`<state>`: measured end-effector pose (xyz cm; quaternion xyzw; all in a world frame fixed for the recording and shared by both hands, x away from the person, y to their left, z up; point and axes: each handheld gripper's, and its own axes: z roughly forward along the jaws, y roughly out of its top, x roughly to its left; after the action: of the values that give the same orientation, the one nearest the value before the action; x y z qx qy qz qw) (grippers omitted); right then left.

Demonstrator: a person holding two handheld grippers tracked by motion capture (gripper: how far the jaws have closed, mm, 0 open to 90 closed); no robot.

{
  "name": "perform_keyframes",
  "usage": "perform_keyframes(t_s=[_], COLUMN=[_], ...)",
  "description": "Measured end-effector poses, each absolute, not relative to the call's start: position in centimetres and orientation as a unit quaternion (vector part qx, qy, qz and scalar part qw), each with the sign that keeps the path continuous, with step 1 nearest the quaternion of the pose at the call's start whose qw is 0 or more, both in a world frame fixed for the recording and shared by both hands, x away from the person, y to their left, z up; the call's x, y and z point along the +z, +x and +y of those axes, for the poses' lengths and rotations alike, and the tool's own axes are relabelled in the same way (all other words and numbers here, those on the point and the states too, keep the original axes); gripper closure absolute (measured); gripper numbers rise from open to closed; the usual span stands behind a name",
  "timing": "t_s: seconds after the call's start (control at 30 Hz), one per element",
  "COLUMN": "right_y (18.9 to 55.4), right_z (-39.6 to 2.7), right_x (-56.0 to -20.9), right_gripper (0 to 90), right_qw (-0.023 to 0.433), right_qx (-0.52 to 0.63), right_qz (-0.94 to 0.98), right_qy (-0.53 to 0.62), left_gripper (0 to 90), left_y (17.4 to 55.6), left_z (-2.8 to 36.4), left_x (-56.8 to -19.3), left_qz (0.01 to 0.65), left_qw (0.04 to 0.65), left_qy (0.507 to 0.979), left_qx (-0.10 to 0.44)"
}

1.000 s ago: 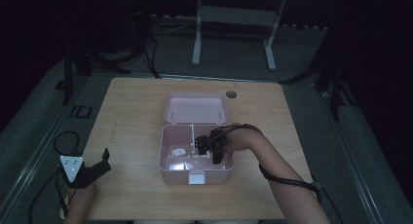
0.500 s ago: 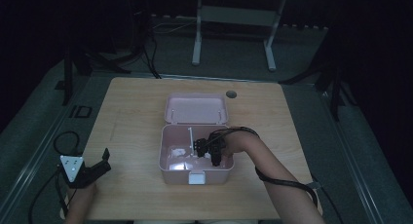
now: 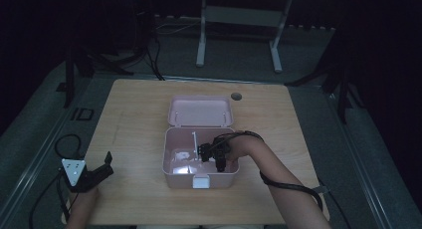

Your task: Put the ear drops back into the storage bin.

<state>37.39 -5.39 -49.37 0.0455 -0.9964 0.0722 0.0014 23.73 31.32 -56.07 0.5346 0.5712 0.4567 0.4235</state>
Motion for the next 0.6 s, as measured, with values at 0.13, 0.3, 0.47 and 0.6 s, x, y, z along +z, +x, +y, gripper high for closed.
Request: perform_keyframes(t_s=[0.13, 0.3, 0.47, 0.6], right_y=[37.4, 37.2, 37.1, 36.9], right_z=[-5.4, -5.6, -5.9, -6.2], right_x=[-48.6, -47.0, -45.4, -44.2], right_gripper=[54.9, 54.3, 54.5, 54.6], right_qw=[0.002, 0.0, -0.009, -0.017], right_qx=[0.063, 0.056, 0.04, 0.029], right_qz=[-0.997, -0.998, -0.998, -0.999], right_qy=[0.045, 0.042, 0.042, 0.04], left_gripper=[0.3, 0.3, 0.3, 0.3], left_y=[23.7, 23.7, 23.7, 23.7], left_z=[31.3, 31.3, 31.3, 31.3], left_x=[-56.1, -56.1, -56.1, -56.1], left_qz=[0.571, 0.571, 0.571, 0.571], left_qw=[0.423, 0.423, 0.423, 0.422], left_qy=[0.535, 0.535, 0.535, 0.536], left_qx=[0.457, 0.457, 0.457, 0.457])
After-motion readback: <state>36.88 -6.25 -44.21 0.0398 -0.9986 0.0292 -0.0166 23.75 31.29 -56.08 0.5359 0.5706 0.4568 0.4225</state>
